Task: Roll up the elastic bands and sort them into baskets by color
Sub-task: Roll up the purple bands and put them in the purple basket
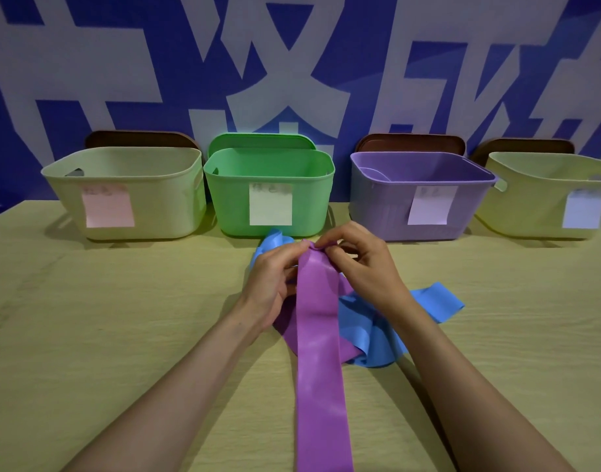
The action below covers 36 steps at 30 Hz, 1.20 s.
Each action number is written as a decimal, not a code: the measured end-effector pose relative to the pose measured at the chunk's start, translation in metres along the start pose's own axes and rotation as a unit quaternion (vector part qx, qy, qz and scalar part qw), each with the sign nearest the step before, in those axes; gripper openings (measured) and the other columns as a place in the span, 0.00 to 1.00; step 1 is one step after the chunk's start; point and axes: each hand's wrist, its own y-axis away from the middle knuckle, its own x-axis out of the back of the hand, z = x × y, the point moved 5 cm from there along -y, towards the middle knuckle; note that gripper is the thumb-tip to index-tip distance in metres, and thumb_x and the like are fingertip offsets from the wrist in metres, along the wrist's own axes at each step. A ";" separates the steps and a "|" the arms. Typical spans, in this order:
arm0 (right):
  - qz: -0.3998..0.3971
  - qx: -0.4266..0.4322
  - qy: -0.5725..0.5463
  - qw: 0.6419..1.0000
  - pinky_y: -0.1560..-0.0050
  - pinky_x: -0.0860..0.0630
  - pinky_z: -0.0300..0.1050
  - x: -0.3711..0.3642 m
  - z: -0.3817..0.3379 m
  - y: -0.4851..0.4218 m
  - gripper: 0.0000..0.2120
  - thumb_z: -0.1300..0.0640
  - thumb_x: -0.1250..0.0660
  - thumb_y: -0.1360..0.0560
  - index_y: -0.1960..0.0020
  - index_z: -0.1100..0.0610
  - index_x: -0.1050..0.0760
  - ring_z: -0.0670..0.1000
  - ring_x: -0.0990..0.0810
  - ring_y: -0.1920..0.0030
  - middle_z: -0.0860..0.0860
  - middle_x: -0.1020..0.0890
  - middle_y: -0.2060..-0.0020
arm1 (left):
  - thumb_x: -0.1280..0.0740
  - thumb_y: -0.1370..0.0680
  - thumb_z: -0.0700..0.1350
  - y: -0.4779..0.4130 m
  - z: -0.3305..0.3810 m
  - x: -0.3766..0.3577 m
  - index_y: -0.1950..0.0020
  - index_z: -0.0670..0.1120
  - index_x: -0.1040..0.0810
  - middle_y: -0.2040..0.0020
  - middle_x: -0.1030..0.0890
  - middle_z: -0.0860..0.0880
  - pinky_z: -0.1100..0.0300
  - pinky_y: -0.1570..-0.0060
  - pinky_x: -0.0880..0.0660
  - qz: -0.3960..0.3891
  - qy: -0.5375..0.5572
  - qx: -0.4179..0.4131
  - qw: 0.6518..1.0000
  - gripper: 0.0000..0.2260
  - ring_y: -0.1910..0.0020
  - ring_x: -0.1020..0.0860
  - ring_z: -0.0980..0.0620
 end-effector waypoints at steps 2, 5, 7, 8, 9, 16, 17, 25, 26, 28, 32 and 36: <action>-0.011 0.002 -0.007 1.000 0.53 0.22 0.48 -0.001 -0.001 0.001 0.08 0.64 0.36 0.27 0.54 0.56 0.19 0.51 0.21 0.55 0.49 0.21 0.56 | 0.34 0.23 0.46 0.000 0.000 0.001 0.58 0.46 0.18 0.65 0.19 0.48 0.63 0.67 0.25 0.014 -0.005 -0.009 1.000 0.08 0.68 0.22 0.54; -0.032 -0.058 -0.054 0.996 0.54 0.23 0.46 -0.002 0.005 0.001 0.08 0.63 0.36 0.27 0.53 0.53 0.21 0.49 0.21 0.57 0.47 0.20 0.56 | 0.35 0.22 0.45 -0.001 0.000 0.002 0.53 0.43 0.18 0.64 0.17 0.47 0.63 0.67 0.23 0.018 -0.022 -0.025 0.999 0.08 0.67 0.20 0.54; -0.060 -0.121 -0.106 0.985 0.56 0.23 0.44 -0.003 0.010 0.003 0.06 0.60 0.33 0.26 0.49 0.54 0.23 0.48 0.21 0.59 0.46 0.20 0.57 | 0.35 0.23 0.46 -0.002 -0.001 0.002 0.52 0.44 0.17 0.60 0.16 0.44 0.60 0.63 0.21 0.021 -0.039 -0.043 0.998 0.09 0.63 0.19 0.51; -0.064 -0.142 -0.120 0.980 0.58 0.23 0.43 -0.004 0.012 0.004 0.06 0.58 0.32 0.26 0.48 0.56 0.23 0.49 0.22 0.60 0.48 0.20 0.57 | 0.33 0.24 0.47 -0.001 -0.001 0.003 0.53 0.46 0.16 0.58 0.16 0.43 0.57 0.57 0.21 0.026 -0.047 -0.054 0.997 0.08 0.60 0.18 0.48; -0.063 -0.152 -0.122 0.979 0.60 0.23 0.41 -0.003 0.013 0.004 0.07 0.58 0.31 0.25 0.49 0.59 0.23 0.49 0.22 0.61 0.52 0.19 0.59 | 0.32 0.26 0.49 -0.002 -0.001 0.004 0.55 0.48 0.15 0.56 0.15 0.43 0.52 0.52 0.22 0.036 -0.057 -0.065 0.996 0.08 0.56 0.18 0.46; -0.026 -0.140 -0.105 0.984 0.56 0.23 0.54 -0.001 0.015 0.002 0.03 0.60 0.31 0.26 0.54 0.60 0.19 0.52 0.22 0.61 0.63 0.18 0.60 | 0.34 0.22 0.46 -0.004 -0.003 0.006 0.53 0.48 0.16 0.56 0.16 0.45 0.52 0.50 0.23 0.038 -0.114 -0.075 0.990 0.07 0.56 0.20 0.49; -0.023 -0.138 -0.101 0.985 0.54 0.23 0.56 -0.001 0.016 0.002 0.03 0.60 0.30 0.26 0.54 0.59 0.19 0.53 0.22 0.60 0.62 0.18 0.60 | 0.35 0.22 0.45 -0.004 -0.005 0.004 0.51 0.46 0.17 0.57 0.16 0.46 0.56 0.55 0.22 0.023 -0.095 -0.051 0.994 0.07 0.58 0.20 0.50; -0.036 -0.174 -0.155 0.972 0.58 0.26 0.42 -0.001 0.015 0.003 0.04 0.66 0.31 0.27 0.58 0.59 0.22 0.49 0.24 0.61 0.58 0.21 0.62 | 0.39 0.20 0.38 -0.005 -0.011 0.002 0.41 0.37 0.22 0.50 0.19 0.39 0.63 0.58 0.21 -0.029 -0.049 0.000 0.998 0.11 0.57 0.20 0.51; -0.037 -0.177 -0.158 0.971 0.60 0.26 0.39 -0.001 0.015 0.003 0.04 0.67 0.31 0.27 0.58 0.59 0.22 0.48 0.25 0.62 0.58 0.22 0.63 | 0.39 0.21 0.38 -0.004 -0.010 0.001 0.41 0.37 0.22 0.50 0.19 0.40 0.63 0.58 0.21 -0.036 -0.049 0.001 0.998 0.11 0.57 0.20 0.51; -0.039 -0.176 -0.164 0.970 0.62 0.27 0.35 -0.001 0.015 0.004 0.07 0.69 0.33 0.27 0.59 0.59 0.23 0.46 0.25 0.63 0.56 0.22 0.63 | 0.38 0.21 0.38 -0.004 -0.010 0.001 0.43 0.38 0.21 0.51 0.18 0.41 0.63 0.57 0.21 -0.045 -0.043 0.006 0.998 0.10 0.57 0.19 0.52; -0.063 -0.168 -0.164 0.970 0.55 0.26 0.41 -0.004 0.012 0.004 0.06 0.69 0.31 0.27 0.57 0.59 0.22 0.51 0.24 0.58 0.57 0.20 0.61 | 0.35 0.22 0.38 -0.004 -0.008 0.006 0.47 0.38 0.20 0.54 0.16 0.43 0.63 0.58 0.21 -0.033 -0.033 -0.016 0.999 0.08 0.57 0.18 0.52; -0.094 -0.202 -0.173 0.960 0.55 0.23 0.38 -0.001 0.013 0.007 0.06 0.66 0.29 0.28 0.52 0.62 0.21 0.48 0.20 0.57 0.57 0.18 0.57 | 0.36 0.22 0.36 -0.004 -0.009 0.007 0.50 0.40 0.20 0.58 0.15 0.46 0.65 0.58 0.21 -0.036 -0.032 -0.025 0.999 0.06 0.59 0.17 0.53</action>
